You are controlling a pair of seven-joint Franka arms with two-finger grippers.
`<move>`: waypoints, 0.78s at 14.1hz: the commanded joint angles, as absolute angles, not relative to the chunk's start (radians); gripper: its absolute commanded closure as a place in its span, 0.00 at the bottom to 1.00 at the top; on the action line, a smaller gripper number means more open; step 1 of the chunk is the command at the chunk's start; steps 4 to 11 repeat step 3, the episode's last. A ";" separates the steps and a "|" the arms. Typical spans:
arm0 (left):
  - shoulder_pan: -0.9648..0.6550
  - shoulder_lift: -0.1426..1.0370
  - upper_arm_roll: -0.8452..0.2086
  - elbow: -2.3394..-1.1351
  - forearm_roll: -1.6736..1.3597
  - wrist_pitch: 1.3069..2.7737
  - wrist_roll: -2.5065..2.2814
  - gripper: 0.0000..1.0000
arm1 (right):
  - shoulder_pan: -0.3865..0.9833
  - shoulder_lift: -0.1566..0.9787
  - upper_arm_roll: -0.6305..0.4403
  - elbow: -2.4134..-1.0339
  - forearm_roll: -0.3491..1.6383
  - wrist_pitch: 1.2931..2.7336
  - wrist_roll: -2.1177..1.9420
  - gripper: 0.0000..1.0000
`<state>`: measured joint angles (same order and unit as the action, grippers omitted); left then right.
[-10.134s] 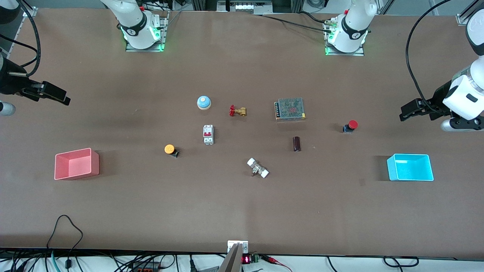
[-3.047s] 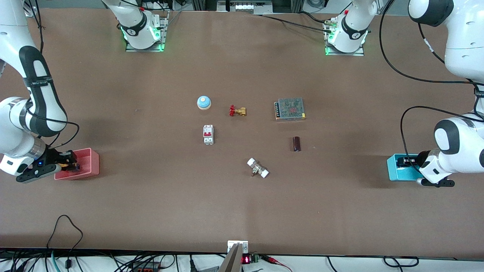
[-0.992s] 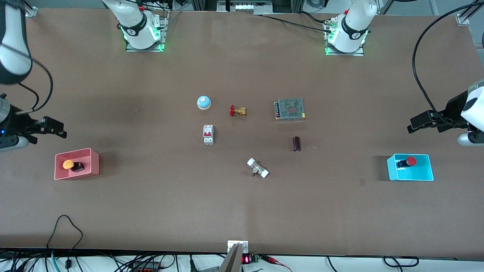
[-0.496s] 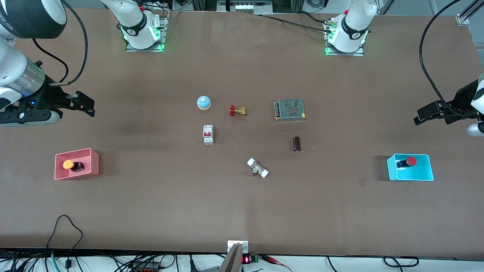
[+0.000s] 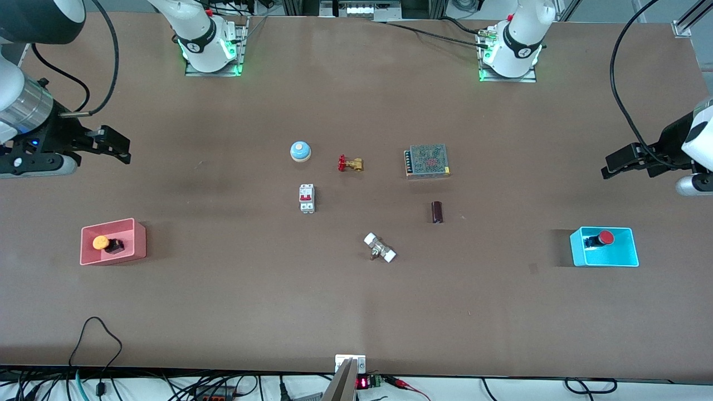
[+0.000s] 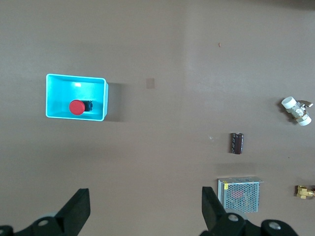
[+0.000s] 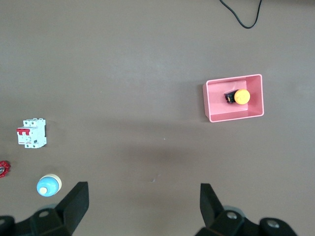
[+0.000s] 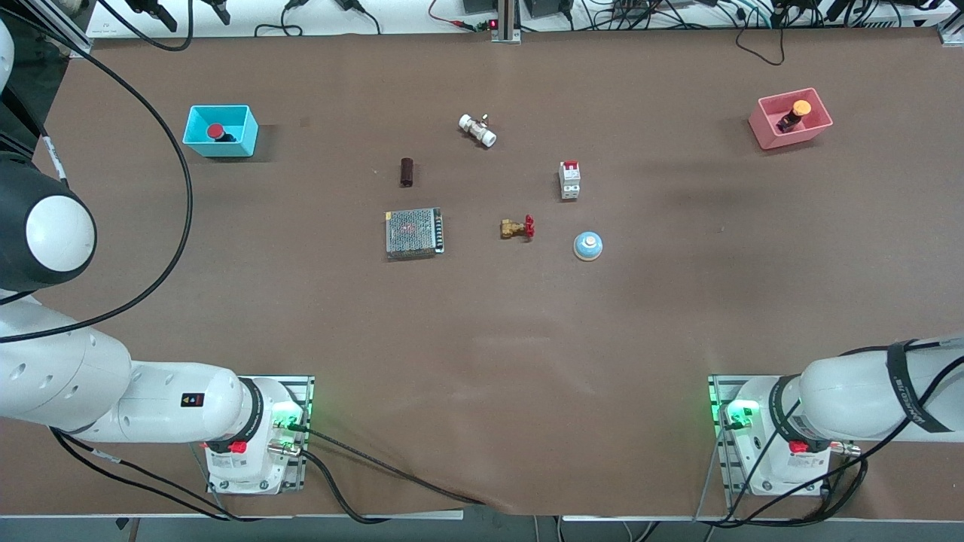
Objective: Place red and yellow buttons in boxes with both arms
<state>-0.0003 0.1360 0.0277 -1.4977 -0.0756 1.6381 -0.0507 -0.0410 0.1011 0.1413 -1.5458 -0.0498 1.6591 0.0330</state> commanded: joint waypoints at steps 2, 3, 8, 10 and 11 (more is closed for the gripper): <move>0.006 0.095 0.023 -1.534 -0.054 1.628 -0.048 0.00 | -0.008 0.121 0.091 -1.509 -0.051 1.618 0.018 0.00; 0.006 0.097 0.023 -1.534 -0.055 1.629 -0.046 0.00 | -0.008 0.121 0.091 -1.509 -0.051 1.618 0.020 0.00; 0.006 0.097 0.023 -1.534 -0.055 1.629 -0.046 0.00 | -0.008 0.121 0.091 -1.509 -0.051 1.618 0.020 0.00; 0.006 0.097 0.023 -1.534 -0.055 1.629 -0.046 0.00 | -0.008 0.121 0.091 -1.509 -0.051 1.618 0.020 0.00; 0.006 0.097 0.023 -1.534 -0.055 1.629 -0.046 0.00 | -0.008 0.121 0.091 -1.509 -0.051 1.618 0.020 0.00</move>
